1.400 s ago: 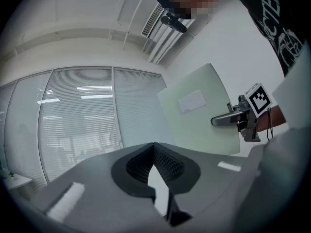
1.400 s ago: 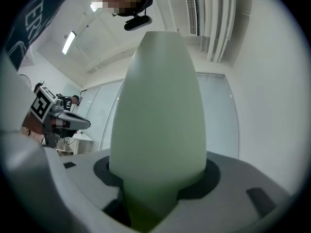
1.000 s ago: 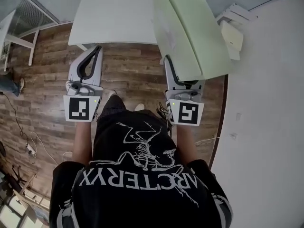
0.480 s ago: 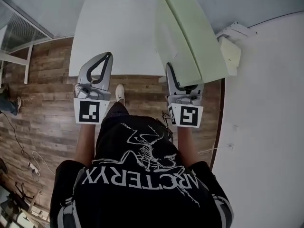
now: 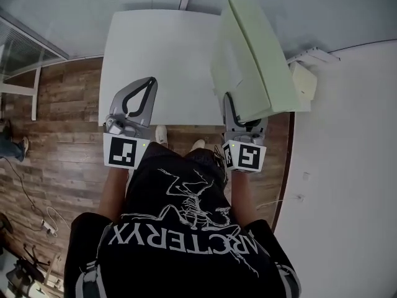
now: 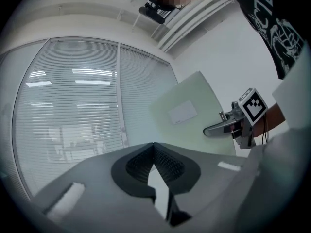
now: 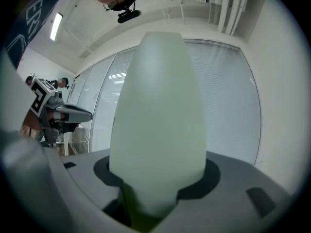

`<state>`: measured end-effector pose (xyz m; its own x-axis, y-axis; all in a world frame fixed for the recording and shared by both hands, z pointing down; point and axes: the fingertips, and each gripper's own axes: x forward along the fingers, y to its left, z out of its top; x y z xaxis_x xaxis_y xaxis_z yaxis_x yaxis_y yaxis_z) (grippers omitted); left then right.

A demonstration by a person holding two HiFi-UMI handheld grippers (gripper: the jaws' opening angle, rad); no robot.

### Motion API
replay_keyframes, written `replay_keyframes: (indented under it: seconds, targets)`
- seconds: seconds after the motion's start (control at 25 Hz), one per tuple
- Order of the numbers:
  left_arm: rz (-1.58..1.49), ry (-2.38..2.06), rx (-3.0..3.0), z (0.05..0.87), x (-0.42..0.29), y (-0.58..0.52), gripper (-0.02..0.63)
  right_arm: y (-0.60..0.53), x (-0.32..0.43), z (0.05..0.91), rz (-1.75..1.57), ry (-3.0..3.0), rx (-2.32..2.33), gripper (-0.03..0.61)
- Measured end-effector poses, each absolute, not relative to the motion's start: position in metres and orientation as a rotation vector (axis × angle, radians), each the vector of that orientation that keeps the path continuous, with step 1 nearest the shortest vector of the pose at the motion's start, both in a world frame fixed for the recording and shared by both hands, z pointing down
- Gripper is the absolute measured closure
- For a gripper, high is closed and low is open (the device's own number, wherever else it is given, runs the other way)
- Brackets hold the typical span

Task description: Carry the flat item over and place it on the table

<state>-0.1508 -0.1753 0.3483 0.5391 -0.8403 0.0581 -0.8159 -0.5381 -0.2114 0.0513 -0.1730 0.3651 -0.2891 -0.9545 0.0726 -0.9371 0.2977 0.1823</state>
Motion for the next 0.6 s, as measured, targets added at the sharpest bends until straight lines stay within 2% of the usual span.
replay_keyframes:
  seconds: [0.6]
  targets:
    - [-0.410, 1.564, -2.584, 0.355, -0.138, -0.177, 0.604, -0.284, 0.079, 0.506, 0.158, -2.277, 1.813, 0.305]
